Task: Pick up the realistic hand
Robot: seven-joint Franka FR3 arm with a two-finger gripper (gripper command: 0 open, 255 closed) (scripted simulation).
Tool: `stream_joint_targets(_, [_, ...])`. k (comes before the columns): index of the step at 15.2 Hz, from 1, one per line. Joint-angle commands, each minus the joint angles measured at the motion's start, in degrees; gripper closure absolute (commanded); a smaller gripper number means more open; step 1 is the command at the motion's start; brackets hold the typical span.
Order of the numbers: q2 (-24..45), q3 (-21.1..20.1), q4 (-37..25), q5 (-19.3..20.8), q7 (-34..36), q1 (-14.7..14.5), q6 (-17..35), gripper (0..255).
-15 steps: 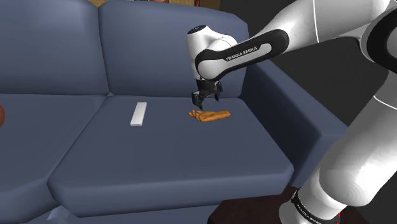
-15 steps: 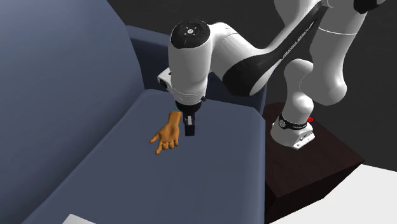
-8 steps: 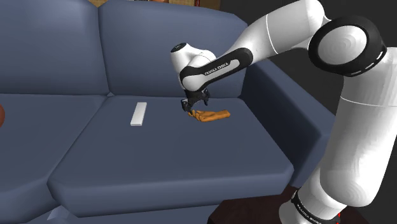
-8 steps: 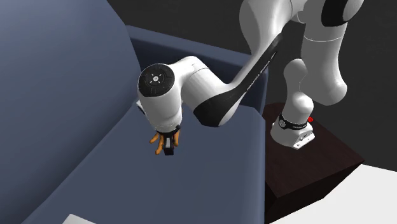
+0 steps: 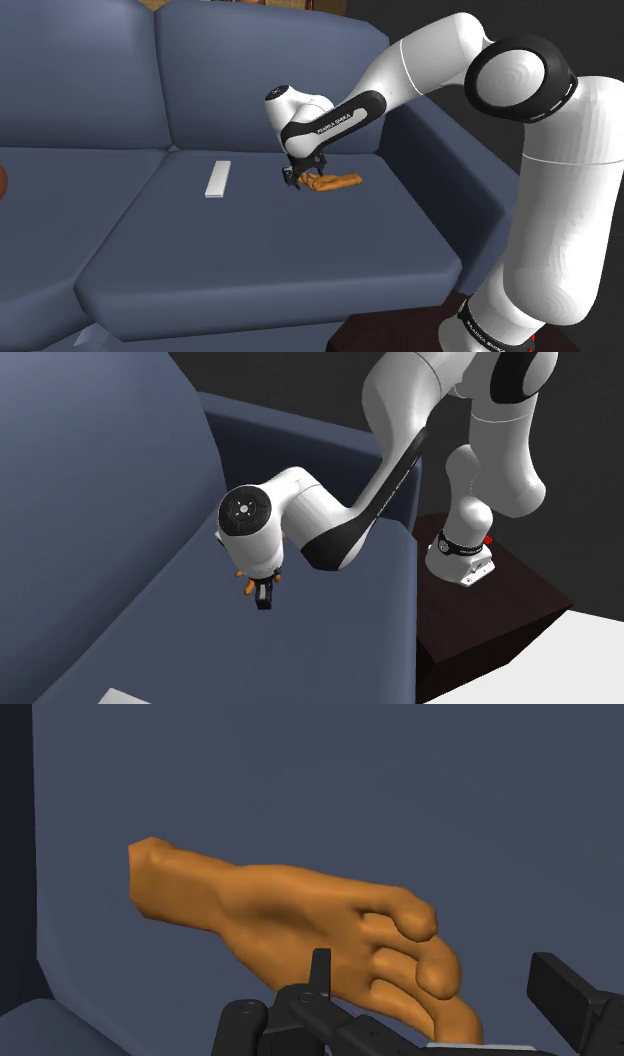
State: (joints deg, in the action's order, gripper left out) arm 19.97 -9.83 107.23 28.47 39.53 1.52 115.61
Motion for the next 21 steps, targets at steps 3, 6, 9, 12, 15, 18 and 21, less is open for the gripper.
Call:
stream_joint_targets(3, [0.31, 0.05, 0.38, 0.2, 0.36, -0.03, 0.62, 255])
stream_joint_targets(6, [0.32, 0.05, 0.39, 0.21, 0.36, -0.03, 0.64, 255])
stream_joint_targets(9, [0.33, 0.05, 0.38, 0.21, 0.36, -0.02, 0.64, 255])
stream_joint_targets(12, [-0.08, -0.02, 0.07, -0.02, 0.03, -0.02, -0.01, 255])
stream_joint_targets(15, [-1.26, -0.2, -0.63, -0.61, -0.85, 0.02, -1.69, 255])
stream_joint_targets(18, [-2.35, -0.36, -1.43, -1.17, -1.73, 0.05, -3.4, 255])
stream_joint_targets(21, [-3.36, -0.51, -2.36, -1.69, -2.59, 0.06, -5.14, 255])
